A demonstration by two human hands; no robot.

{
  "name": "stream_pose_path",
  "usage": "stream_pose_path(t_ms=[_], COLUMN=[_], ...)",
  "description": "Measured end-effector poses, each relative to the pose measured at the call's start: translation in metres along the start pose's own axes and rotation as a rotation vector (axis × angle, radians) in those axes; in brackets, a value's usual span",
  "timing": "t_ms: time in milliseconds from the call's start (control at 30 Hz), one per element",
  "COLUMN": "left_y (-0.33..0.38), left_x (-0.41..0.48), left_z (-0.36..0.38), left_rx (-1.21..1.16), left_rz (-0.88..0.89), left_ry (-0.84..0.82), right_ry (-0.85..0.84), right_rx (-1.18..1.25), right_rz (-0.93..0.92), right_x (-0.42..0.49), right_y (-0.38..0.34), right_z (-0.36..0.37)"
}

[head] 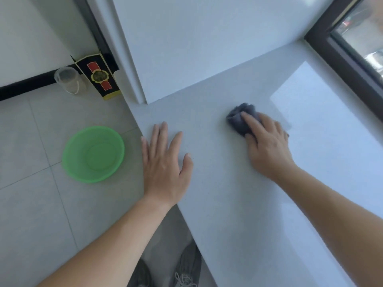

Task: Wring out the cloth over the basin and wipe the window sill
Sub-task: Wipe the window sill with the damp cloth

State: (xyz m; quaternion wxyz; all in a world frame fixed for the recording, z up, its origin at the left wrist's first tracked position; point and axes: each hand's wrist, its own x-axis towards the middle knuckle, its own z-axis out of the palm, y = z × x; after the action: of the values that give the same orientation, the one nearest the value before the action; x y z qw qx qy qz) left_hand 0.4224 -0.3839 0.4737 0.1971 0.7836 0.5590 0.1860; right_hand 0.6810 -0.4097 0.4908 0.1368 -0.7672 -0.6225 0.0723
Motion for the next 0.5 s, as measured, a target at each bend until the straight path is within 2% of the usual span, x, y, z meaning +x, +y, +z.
stream_pose_path(t_ms=[67,100,167,233,267,300,333,433,467,500], left_y=[0.001,0.001,0.002,0.001,0.000,0.000,0.000,0.001,0.001,0.001], left_x=[0.001,0.002,0.001,0.001,0.001,0.001,0.001,0.000,0.000,0.000], left_z=[0.002,0.002,0.002,0.001,0.001,0.001,0.002,0.002,0.002,0.002], left_rx=[-0.022,-0.024,-0.016,0.003,0.015,0.025,0.031,0.038,0.037,0.038], left_rz=[-0.012,-0.013,-0.004,0.005,0.004,0.002,0.001,-0.007,-0.006,-0.006], left_ry=[0.032,0.045,0.054,0.049,0.046,0.043,0.040,0.043,0.046,0.049], right_ry=[0.049,0.045,0.031,-0.075,-0.106,-0.105,-0.070,0.029,0.023,0.008], right_rx=[0.055,0.045,0.009,-0.005,-0.030,-0.055,-0.062,0.033,0.028,0.016], right_rz=[0.273,0.283,0.022,-0.278,-0.345,-0.331,-0.234,0.197,0.218,0.132], right_x=[0.007,0.005,-0.010,-0.015,-0.005,0.008,0.025,0.070,0.074,0.075], right_y=[-0.010,-0.024,-0.048,-0.045,-0.035,-0.025,-0.018,-0.031,-0.047,-0.064], right_z=[0.002,0.006,0.016,0.015,0.013,0.010,0.009,0.013,0.018,0.023])
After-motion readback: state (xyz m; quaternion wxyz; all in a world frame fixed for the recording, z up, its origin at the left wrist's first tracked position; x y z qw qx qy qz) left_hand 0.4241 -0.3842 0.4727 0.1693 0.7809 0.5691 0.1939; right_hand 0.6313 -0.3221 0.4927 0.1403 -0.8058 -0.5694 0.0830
